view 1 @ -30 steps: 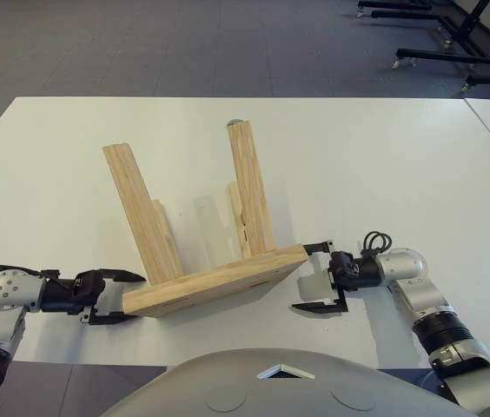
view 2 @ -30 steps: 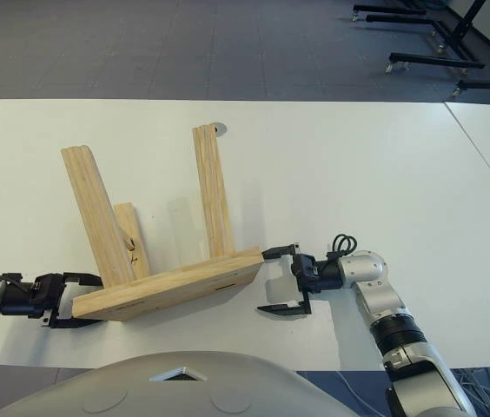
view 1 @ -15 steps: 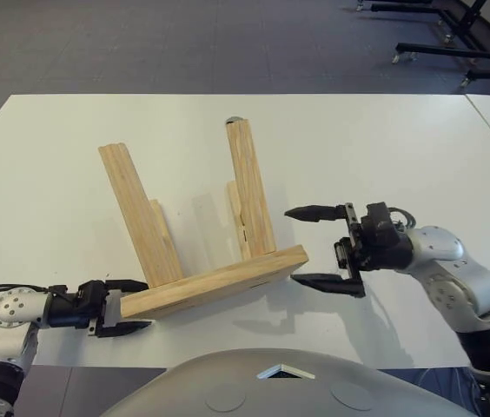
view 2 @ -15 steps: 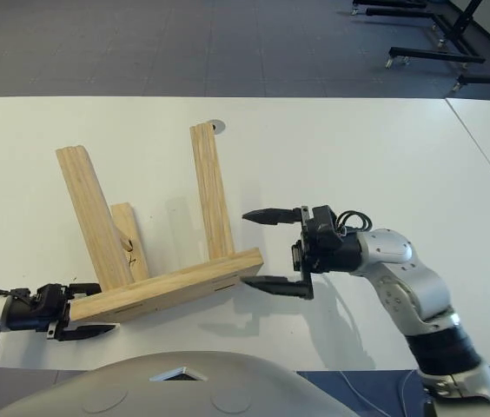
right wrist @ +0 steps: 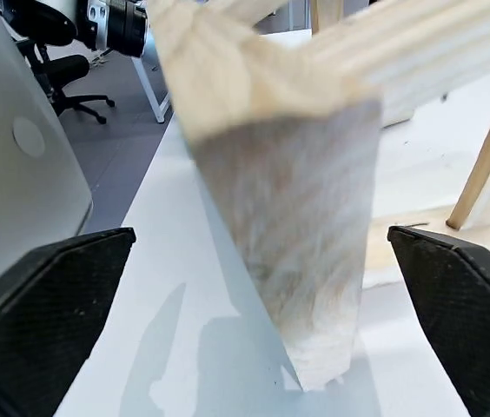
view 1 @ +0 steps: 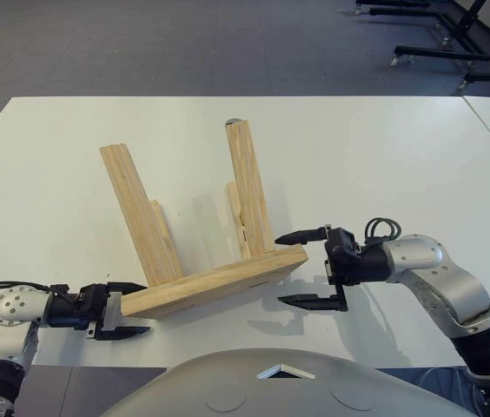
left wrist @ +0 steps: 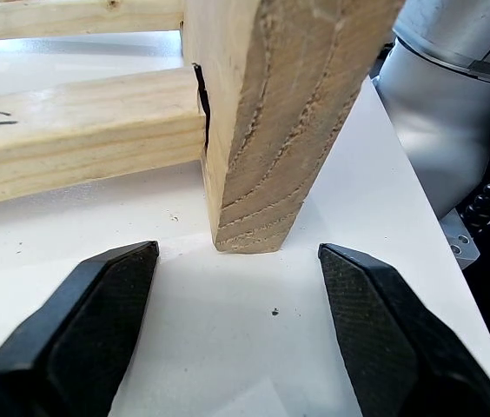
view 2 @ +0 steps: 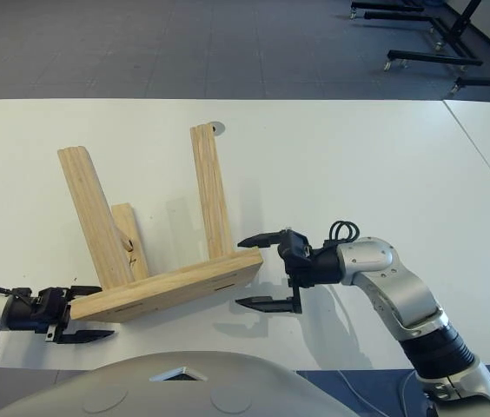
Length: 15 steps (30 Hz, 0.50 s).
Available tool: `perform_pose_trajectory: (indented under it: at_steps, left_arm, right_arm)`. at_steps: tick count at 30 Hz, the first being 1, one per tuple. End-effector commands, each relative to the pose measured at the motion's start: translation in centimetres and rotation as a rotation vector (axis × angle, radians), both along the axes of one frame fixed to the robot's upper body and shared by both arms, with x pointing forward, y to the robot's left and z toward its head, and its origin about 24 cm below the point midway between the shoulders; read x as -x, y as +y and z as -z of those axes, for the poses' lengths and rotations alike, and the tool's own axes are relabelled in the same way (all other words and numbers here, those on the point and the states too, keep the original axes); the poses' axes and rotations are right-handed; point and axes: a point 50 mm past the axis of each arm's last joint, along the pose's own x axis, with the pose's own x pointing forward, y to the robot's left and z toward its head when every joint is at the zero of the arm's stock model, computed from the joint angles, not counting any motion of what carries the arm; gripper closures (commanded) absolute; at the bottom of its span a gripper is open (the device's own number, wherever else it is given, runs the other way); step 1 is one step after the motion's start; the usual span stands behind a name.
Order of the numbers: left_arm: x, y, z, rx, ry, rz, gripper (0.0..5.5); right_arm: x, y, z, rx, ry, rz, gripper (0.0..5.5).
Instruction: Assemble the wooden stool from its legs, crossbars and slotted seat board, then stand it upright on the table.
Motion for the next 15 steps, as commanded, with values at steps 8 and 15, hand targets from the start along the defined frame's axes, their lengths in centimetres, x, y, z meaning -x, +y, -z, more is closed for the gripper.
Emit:
perform_pose_trajectory:
  at_steps: [8, 15]
  left_arm:
    - [-0.7, 0.3, -0.3, -0.031, -0.022, 0.032, 2.12]
    - [-0.4, 0.3, -0.3, -0.029, -0.025, 0.029, 2.12]
  right_arm:
    - [-0.3, 0.7, 4.9, 0.077, 0.029, -0.063, 0.14]
    - [0.4, -1.4, 6.8, 0.130, 0.039, -0.073, 0.80]
